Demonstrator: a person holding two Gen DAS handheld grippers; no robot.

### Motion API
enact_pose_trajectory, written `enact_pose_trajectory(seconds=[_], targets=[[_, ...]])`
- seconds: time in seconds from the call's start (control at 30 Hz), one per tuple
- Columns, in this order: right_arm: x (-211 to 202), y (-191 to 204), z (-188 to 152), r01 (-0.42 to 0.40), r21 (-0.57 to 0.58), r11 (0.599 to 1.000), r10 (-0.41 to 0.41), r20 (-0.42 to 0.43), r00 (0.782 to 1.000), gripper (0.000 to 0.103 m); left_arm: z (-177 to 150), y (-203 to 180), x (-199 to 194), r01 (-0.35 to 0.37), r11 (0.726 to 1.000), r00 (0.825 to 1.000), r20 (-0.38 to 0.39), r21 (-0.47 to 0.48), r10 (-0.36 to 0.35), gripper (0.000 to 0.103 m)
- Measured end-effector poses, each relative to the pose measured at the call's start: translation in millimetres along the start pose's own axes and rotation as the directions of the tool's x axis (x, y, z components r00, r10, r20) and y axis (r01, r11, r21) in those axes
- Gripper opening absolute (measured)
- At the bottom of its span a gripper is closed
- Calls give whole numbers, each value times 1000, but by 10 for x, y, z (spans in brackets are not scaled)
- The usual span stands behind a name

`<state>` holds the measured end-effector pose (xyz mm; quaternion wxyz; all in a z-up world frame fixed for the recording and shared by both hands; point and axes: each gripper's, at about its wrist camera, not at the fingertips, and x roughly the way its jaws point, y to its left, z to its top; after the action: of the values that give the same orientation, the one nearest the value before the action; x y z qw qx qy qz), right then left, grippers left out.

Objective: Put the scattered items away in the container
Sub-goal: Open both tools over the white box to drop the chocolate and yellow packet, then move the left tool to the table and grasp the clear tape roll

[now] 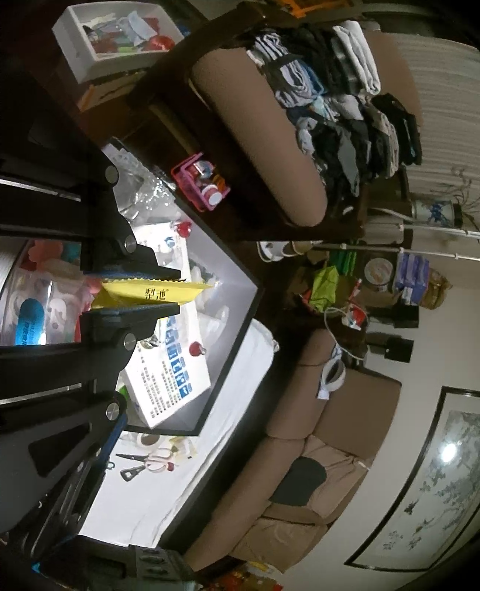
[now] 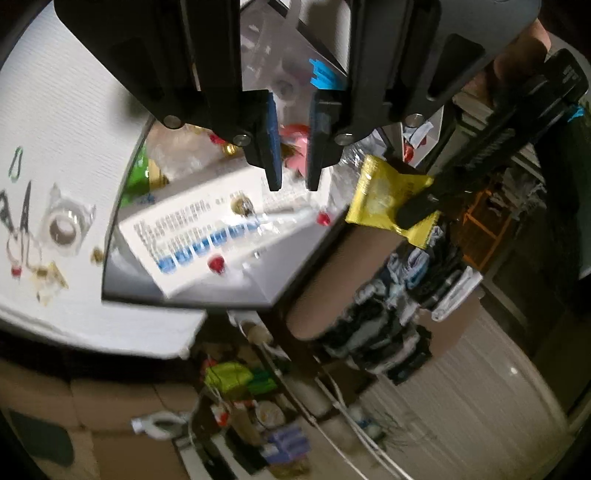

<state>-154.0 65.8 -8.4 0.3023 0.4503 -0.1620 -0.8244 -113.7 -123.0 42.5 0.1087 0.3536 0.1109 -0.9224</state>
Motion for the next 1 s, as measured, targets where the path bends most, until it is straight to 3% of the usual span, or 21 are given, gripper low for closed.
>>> enact_pose_trajectory(seconds=[0.03, 0.07, 0.1, 0.23, 0.3, 0.4, 0.47, 0.57, 0.6, 0.77, 0.87, 0.93, 1.0], targets=[[-10, -47, -6, 25, 11, 1000, -25, 5, 1000, 41, 3, 6, 4, -15, 1000, 1000, -4, -15, 15, 63], [-49, -98, -7, 45, 23, 999, -46, 20, 999, 44, 7, 16, -11, -29, 999, 1000, 4, -30, 29, 93], [-104, -160, -4, 50, 42, 998, -52, 37, 998, 44, 7, 27, -44, -36, 998, 999, 25, -45, 37, 98], [-387, -517, 18, 47, 140, 989, -61, 93, 994, 53, 17, 20, -127, 33, 997, 998, 55, -76, -29, 98], [-536, -714, 11, 83, 178, 981, -104, 113, 988, 61, 0, -34, -90, 69, 994, 997, 37, -89, -66, 98], [-732, -1063, -20, 120, 253, 960, -156, 127, 980, 62, -24, -227, -26, 120, 989, 993, -1, -88, -120, 98], [-832, -1339, -73, 128, 324, 937, -175, 119, 977, 62, -67, -431, -6, 229, 971, 973, -14, -76, -230, 99], [-952, -1822, -213, 152, 457, 876, -212, 82, 974, 62, -159, -916, 47, 414, 910, 906, -94, 7, -412, 99], [-994, -1981, -277, 158, 497, 853, -224, 75, 972, 62, -197, -1078, 49, 431, 901, 899, -104, 51, -425, 99], [-1293, -2572, -557, 161, 641, 750, -269, 74, 960, 62, -520, -2068, 265, 368, 867, 930, -154, 336, -335, 102], [-1436, -2745, -620, 187, 661, 726, -311, 74, 948, 62, -740, -2510, 584, 296, 864, 955, -153, 408, -255, 102], [-1505, -2866, -645, 222, 672, 707, -349, 59, 935, 62, -897, -2723, 868, 206, 876, 977, -137, 435, -162, 102], [-1532, -2967, -662, 242, 682, 690, -371, 47, 928, 62, -1008, -2800, 1130, 165, 897, 983, -148, 410, -113, 102]])
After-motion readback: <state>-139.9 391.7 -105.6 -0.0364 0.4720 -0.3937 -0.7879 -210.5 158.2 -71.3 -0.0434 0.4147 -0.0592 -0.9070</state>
